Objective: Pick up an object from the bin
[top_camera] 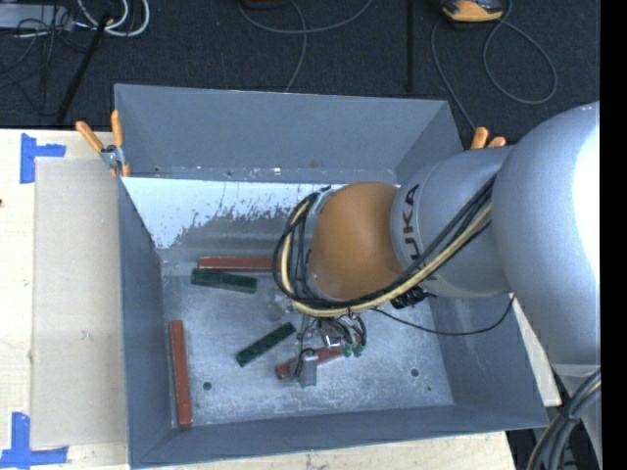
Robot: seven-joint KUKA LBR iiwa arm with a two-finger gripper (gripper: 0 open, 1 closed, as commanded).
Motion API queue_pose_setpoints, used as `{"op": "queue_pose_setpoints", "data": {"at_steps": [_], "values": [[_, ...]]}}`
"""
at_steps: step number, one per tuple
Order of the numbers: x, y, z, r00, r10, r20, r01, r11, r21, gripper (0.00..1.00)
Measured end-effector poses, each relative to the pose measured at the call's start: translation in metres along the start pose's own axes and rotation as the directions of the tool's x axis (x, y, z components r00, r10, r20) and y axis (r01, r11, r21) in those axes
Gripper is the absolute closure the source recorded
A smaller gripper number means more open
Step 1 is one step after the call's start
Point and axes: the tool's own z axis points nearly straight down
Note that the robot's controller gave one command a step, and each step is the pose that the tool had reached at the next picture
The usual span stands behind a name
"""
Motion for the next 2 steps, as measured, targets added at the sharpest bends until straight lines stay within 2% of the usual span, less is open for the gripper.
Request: {"op": "queue_pose_setpoints", "data": {"at_steps": [1,2], "values": [[-0.003,-0.002,-0.006,1.0,0.006,0.004,-0.006,1.0,-0.001,1.0],[0.012,0.035,-0.142,0.999,0.032,0.015,-0.032,0.999,-0.002,1.0]]}}
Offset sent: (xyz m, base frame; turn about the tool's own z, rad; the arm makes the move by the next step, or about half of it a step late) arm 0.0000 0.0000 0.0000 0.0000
